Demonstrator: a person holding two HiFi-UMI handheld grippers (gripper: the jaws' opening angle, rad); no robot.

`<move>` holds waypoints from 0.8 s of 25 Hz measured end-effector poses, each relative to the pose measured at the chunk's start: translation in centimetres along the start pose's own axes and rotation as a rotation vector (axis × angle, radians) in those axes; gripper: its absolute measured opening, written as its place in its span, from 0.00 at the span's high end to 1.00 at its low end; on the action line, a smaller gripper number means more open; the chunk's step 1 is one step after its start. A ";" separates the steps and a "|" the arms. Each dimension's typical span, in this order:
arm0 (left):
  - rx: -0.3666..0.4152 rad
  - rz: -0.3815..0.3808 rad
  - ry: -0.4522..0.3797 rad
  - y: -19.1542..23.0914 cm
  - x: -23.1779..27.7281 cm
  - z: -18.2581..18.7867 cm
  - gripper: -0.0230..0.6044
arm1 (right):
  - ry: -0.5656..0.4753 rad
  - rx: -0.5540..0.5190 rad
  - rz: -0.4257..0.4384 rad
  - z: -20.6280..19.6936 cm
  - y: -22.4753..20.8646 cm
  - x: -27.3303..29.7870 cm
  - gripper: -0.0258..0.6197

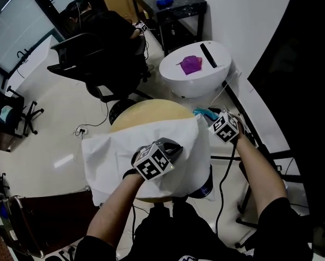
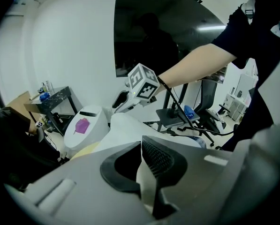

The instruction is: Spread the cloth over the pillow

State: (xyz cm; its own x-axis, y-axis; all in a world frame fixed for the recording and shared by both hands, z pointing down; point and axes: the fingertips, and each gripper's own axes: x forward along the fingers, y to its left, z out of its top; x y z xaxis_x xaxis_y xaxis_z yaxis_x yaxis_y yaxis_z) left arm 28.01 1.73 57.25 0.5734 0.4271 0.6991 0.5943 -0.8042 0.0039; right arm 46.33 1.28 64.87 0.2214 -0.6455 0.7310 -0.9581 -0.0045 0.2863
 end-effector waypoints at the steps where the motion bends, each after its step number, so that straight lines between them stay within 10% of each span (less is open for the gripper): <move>1: 0.001 0.009 -0.002 0.2 -0.3 -0.1 0.96 | -0.025 0.012 -0.004 0.3 -0.2 -1.2 0.76; 8: -0.003 0.059 -0.030 0.4 -3.1 0.0 0.96 | -0.166 0.096 0.044 1.9 3.9 -8.7 0.76; 12: 0.061 0.001 -0.031 -3.1 -4.5 2.0 0.70 | -0.209 0.116 0.044 2.0 7.0 -10.9 0.76; 20: 0.295 0.043 0.275 -6.7 -0.8 -2.9 0.55 | -0.267 0.205 0.083 2.3 13.9 -13.8 0.76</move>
State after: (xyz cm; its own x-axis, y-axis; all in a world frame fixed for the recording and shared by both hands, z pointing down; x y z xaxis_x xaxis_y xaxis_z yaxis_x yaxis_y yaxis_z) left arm 21.98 5.60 58.74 0.4528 0.2369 0.8596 0.7322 -0.6490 -0.2068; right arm 29.53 8.43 57.33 0.1121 -0.8269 0.5511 -0.9934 -0.0798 0.0824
